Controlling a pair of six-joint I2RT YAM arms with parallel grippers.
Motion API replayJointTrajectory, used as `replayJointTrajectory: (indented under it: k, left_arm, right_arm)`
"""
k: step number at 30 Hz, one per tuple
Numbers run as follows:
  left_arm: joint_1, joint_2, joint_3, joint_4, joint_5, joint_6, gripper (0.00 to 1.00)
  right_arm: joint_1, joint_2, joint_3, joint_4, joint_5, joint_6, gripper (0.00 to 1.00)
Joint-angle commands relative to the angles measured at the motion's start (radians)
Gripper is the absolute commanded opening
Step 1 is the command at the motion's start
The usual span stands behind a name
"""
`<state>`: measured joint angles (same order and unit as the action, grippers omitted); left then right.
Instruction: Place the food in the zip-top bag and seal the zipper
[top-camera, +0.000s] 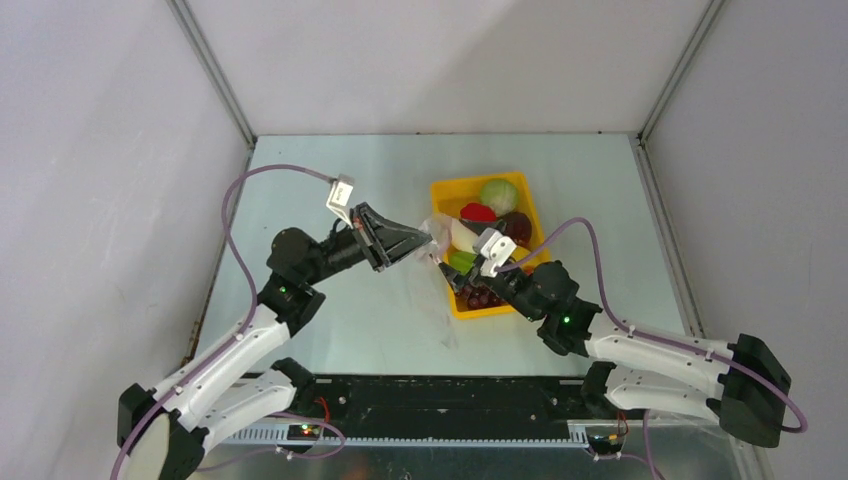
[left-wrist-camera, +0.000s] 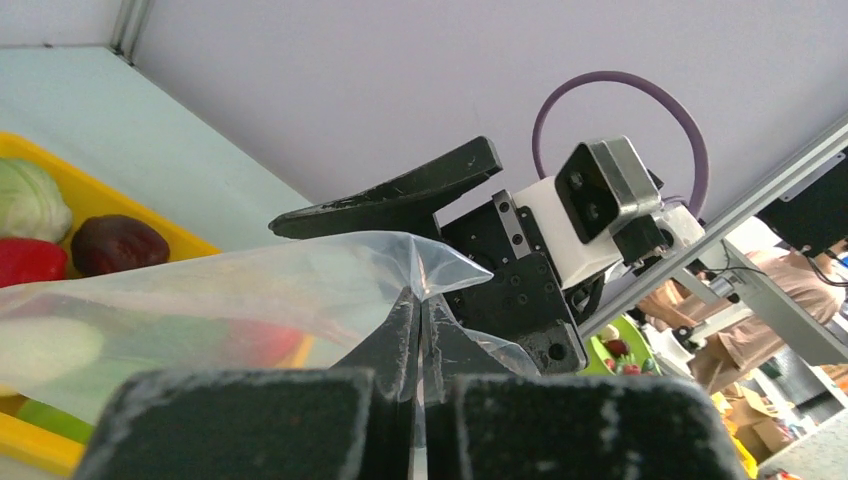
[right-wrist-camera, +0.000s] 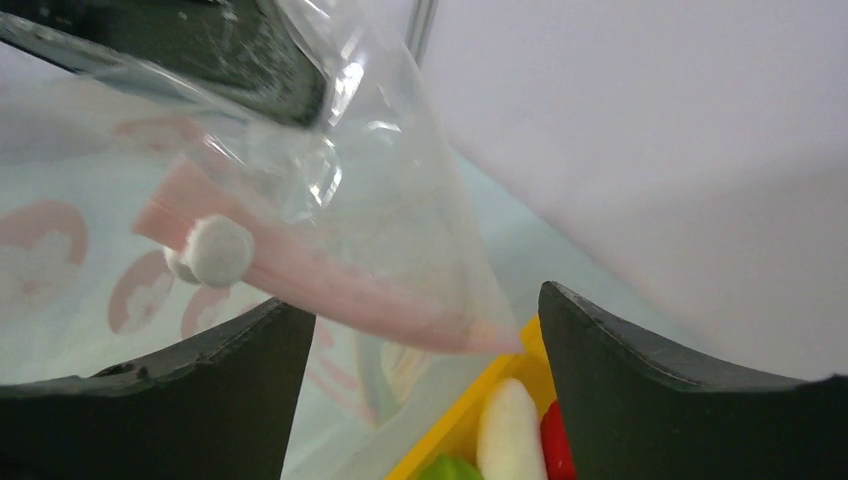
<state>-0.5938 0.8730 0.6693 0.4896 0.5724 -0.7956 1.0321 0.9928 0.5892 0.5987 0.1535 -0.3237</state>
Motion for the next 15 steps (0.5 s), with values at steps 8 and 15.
replayJointTrajectory:
  k: [8,15]
  left_arm:
    - [-0.011,0.039,-0.024,0.131,0.039,-0.135,0.0]
    - [-0.012,0.051,-0.014,0.13,0.063,-0.136,0.0]
  right_arm:
    - [0.0,0.015,0.028,0.126,-0.103,-0.103,0.44]
    - [-0.001,-0.047,0.027,0.038,-0.14,-0.08,0.0]
